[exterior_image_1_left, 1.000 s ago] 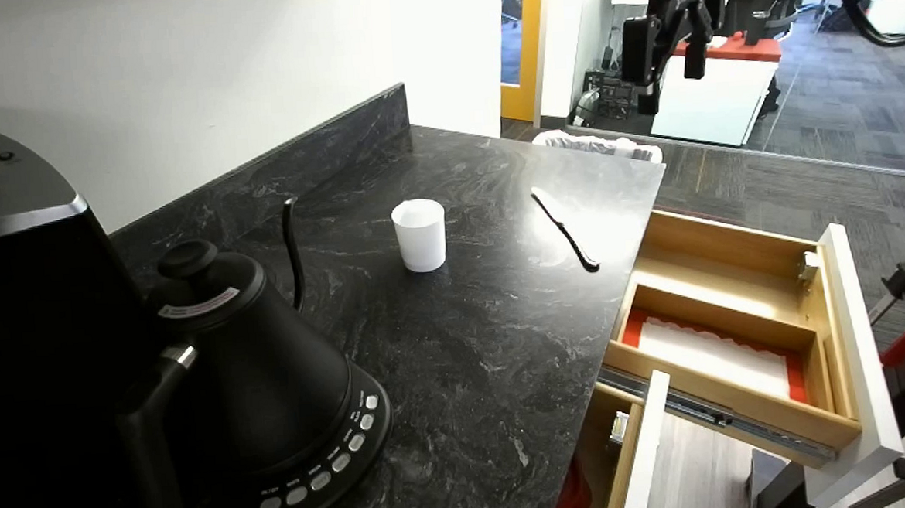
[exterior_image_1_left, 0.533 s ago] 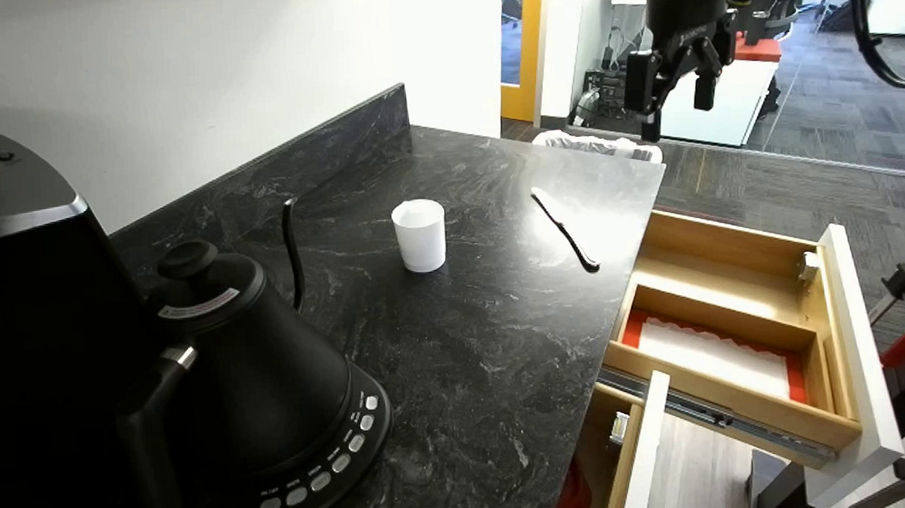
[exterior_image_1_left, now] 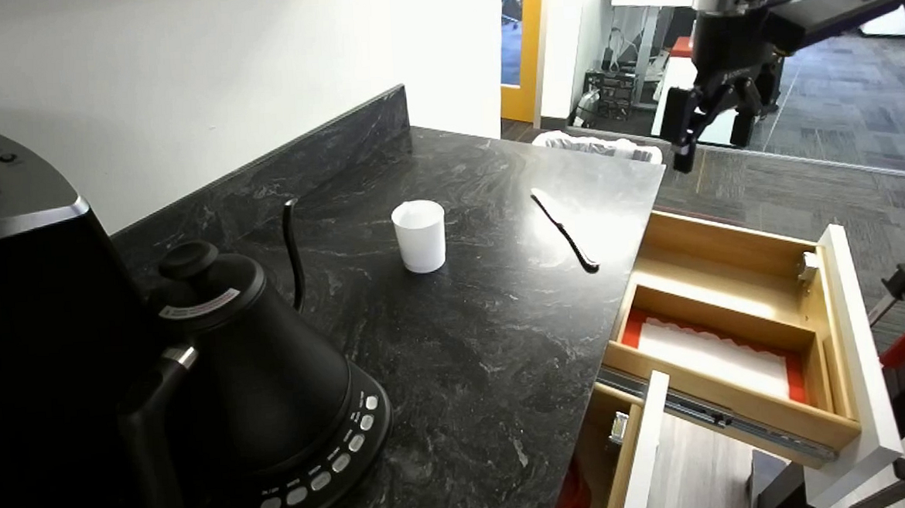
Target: Pick the knife and put it in the drawer
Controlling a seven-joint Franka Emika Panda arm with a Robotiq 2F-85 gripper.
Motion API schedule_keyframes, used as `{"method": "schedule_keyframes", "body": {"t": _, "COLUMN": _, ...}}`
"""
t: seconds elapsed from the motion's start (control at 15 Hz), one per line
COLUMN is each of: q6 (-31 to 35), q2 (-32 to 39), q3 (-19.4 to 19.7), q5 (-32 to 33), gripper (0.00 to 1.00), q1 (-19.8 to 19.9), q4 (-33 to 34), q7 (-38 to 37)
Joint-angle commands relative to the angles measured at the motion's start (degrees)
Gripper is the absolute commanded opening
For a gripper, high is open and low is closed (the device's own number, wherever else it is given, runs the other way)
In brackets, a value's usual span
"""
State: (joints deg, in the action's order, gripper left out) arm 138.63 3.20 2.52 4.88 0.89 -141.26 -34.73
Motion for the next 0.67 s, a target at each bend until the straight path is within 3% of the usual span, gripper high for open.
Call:
{"method": "schedule_keyframes", "body": {"t": 0.0, "q6": -0.2, "q2": 0.8, "q3": 0.3, "q5": -0.3, "gripper": 1.00, "q1": -0.1, "q4": 1.7, "q7": 0.1}}
{"method": "schedule_keyframes", "body": {"t": 0.6, "q6": -0.3, "q2": 3.6, "q3": 0.8, "q5": -0.6, "gripper": 1.00, "q1": -0.3, "q4": 4.7, "q7": 0.1}}
